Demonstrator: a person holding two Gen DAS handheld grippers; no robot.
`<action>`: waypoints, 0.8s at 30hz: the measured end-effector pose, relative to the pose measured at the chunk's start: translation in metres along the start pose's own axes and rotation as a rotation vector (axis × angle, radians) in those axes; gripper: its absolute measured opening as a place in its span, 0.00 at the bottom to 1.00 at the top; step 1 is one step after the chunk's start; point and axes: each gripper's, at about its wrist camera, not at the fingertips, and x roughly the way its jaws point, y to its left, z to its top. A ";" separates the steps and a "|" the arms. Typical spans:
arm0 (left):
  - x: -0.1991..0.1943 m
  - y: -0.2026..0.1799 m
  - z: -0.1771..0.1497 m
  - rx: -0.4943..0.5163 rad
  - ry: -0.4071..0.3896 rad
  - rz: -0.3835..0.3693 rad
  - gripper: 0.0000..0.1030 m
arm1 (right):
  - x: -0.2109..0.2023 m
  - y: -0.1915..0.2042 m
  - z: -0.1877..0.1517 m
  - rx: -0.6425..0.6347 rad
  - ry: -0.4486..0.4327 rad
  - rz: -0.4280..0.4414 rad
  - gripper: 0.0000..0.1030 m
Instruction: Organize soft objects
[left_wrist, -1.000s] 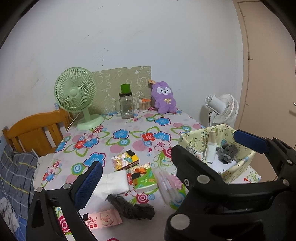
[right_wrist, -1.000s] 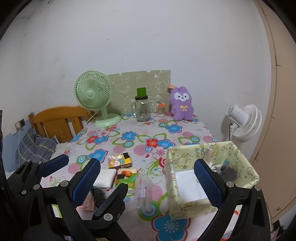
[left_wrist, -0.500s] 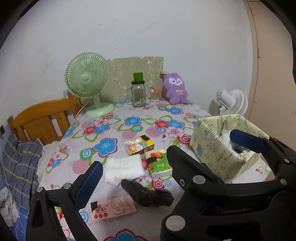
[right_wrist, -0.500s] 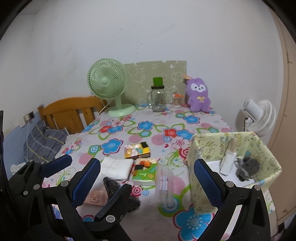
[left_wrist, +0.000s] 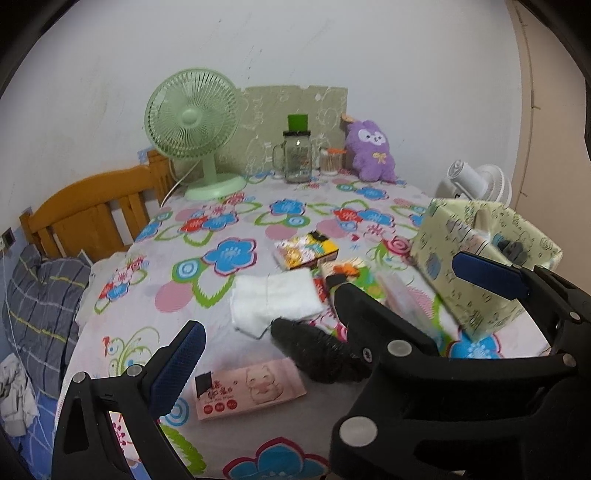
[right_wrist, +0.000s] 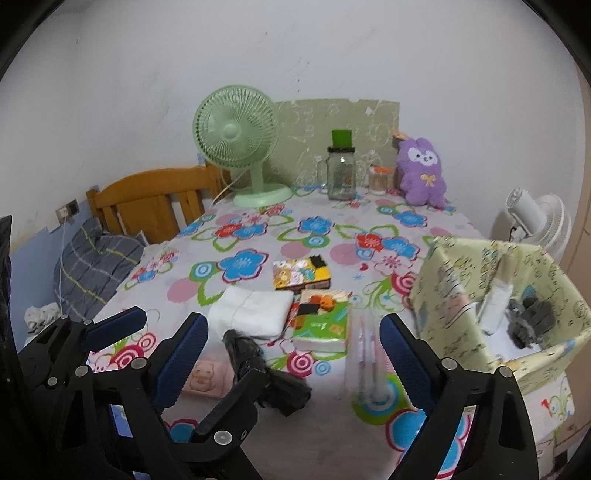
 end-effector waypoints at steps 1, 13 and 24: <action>0.003 0.002 -0.002 -0.006 0.008 0.005 0.98 | 0.004 0.001 -0.002 -0.003 0.009 0.002 0.91; 0.022 0.020 -0.027 -0.089 0.089 0.058 0.98 | 0.037 0.017 -0.019 -0.056 0.113 0.063 0.79; 0.036 0.030 -0.044 -0.149 0.161 0.085 0.98 | 0.059 0.027 -0.031 -0.092 0.202 0.096 0.72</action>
